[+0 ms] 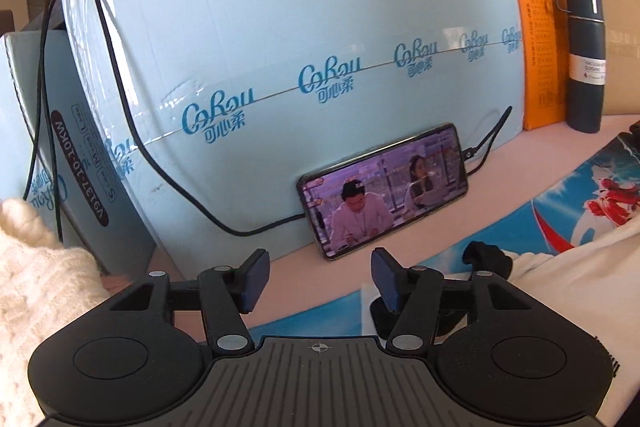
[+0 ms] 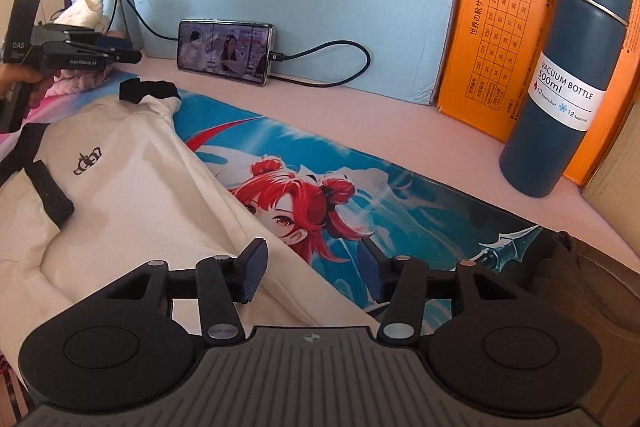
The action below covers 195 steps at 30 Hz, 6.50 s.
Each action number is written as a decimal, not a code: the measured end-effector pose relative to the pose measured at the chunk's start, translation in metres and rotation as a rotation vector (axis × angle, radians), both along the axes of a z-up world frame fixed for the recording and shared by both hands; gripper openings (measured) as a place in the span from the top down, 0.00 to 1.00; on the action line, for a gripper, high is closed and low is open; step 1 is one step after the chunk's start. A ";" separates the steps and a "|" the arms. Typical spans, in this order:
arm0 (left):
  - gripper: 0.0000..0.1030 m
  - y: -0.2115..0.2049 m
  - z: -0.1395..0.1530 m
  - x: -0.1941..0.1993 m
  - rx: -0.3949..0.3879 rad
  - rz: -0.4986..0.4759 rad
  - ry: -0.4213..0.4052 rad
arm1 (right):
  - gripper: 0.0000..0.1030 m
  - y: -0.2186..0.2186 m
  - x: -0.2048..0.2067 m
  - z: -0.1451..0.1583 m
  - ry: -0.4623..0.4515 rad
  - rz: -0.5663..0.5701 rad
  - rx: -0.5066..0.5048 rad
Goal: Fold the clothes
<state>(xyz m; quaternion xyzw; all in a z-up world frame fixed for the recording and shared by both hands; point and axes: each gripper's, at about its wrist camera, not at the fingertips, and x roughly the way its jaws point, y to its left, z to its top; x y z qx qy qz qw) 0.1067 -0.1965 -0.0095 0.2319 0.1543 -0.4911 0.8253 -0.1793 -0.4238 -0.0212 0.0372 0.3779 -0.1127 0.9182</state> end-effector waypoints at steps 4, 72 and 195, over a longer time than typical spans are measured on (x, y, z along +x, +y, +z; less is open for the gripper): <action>0.31 0.001 -0.004 -0.024 0.026 -0.132 -0.022 | 0.54 0.015 0.003 -0.002 0.031 0.044 -0.038; 0.92 0.257 -0.032 -0.149 -0.261 0.321 0.393 | 0.80 0.166 0.038 -0.006 -0.238 -0.027 0.244; 0.20 0.249 -0.065 -0.285 -0.258 -0.466 0.037 | 0.39 0.240 -0.135 -0.020 -0.141 0.099 -0.180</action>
